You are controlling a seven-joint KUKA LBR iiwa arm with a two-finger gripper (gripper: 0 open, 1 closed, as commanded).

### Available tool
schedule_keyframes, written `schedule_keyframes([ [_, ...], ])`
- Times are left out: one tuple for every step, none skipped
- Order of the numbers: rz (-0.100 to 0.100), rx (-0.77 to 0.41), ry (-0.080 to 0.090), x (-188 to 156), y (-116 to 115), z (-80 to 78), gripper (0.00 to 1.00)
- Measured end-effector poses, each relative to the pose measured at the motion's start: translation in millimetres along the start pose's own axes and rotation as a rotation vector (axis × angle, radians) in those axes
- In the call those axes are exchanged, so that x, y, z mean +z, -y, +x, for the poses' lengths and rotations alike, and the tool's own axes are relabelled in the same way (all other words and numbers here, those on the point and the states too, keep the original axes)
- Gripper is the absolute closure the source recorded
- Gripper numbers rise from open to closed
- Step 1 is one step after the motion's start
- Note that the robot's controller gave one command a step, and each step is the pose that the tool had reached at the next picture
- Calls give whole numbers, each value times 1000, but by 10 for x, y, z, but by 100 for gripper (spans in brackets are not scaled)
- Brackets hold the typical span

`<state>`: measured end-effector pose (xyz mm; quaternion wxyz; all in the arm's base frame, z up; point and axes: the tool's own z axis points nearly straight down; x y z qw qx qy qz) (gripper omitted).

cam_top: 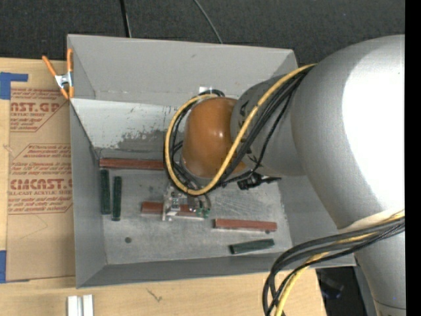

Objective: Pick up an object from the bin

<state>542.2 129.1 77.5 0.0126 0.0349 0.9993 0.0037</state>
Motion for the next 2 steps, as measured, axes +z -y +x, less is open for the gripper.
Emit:
schedule_keyframes([
  [0,0,0,0,0,0,100],
  [4,-33,-18,-1657,-292,-75,100],
])
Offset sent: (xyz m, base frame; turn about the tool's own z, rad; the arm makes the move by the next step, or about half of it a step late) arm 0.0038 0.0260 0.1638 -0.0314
